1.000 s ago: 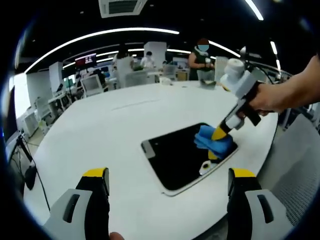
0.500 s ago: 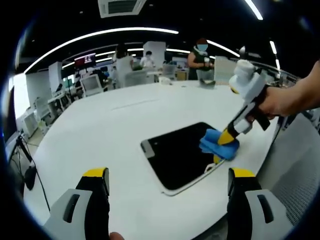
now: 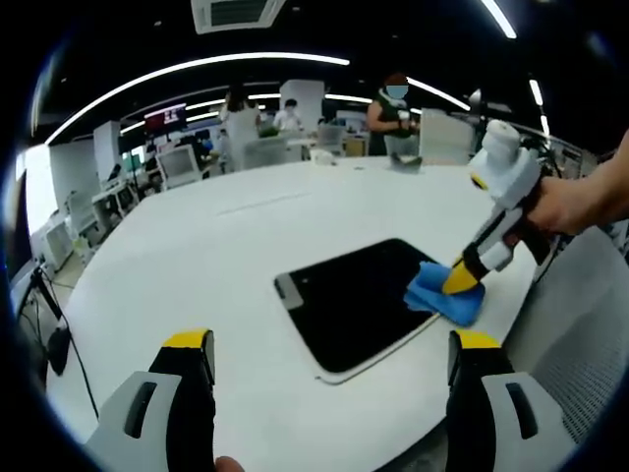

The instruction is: Wipe the mirror surface with the cleaning cloth until all visible marks leave the cleaned area.

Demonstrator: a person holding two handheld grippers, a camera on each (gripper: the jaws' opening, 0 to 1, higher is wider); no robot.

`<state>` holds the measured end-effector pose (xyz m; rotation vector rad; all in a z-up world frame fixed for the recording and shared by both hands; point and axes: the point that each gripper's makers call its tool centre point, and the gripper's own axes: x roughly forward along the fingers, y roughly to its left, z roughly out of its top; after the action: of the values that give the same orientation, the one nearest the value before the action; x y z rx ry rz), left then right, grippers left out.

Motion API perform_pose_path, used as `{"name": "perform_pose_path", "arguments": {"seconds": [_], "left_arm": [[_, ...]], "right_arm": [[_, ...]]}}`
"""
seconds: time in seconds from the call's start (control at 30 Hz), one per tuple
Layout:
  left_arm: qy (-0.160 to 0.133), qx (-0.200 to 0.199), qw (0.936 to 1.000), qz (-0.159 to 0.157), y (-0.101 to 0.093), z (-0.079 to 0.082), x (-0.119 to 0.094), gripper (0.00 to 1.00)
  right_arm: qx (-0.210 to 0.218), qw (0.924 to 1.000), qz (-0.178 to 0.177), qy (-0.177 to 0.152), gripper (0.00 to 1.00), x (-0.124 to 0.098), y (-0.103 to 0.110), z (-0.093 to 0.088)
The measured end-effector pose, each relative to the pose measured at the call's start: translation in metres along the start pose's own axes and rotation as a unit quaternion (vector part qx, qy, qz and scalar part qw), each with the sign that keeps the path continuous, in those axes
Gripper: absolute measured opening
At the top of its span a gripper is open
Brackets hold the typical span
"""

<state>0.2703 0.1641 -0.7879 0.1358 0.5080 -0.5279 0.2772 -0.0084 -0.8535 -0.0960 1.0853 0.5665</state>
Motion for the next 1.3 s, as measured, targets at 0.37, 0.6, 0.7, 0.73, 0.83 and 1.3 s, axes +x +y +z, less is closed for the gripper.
{"name": "perform_pose_path", "arguments": {"seconds": [0.37,0.6,0.7,0.73,0.83,1.3], "left_arm": [[0.002,-0.004,1.0,0.002,0.002,-0.002,0.0,0.99],[0.001,-0.005,1.0,0.003,0.002,-0.002,0.0,0.99],[0.002,-0.004,1.0,0.002,0.001,-0.002,0.0,0.99],[0.002,-0.004,1.0,0.002,0.001,-0.002,0.0,0.99],[0.003,-0.003,1.0,0.001,0.001,-0.002,0.0,0.99],[0.004,-0.004,1.0,0.0,0.001,-0.003,0.001,0.99]], "right_arm": [[0.004,1.0,0.007,0.005,0.04,-0.001,0.003,-0.003],[0.002,0.9999,0.01,0.003,0.04,0.0,0.003,-0.003],[0.005,0.9999,0.012,0.003,0.04,0.0,0.002,-0.003],[0.007,0.9999,0.013,0.003,0.04,0.0,0.002,-0.003],[0.009,0.9999,0.012,0.004,0.04,-0.001,0.0,-0.003],[0.014,0.9999,0.008,0.002,0.04,-0.007,-0.013,-0.01]]}}
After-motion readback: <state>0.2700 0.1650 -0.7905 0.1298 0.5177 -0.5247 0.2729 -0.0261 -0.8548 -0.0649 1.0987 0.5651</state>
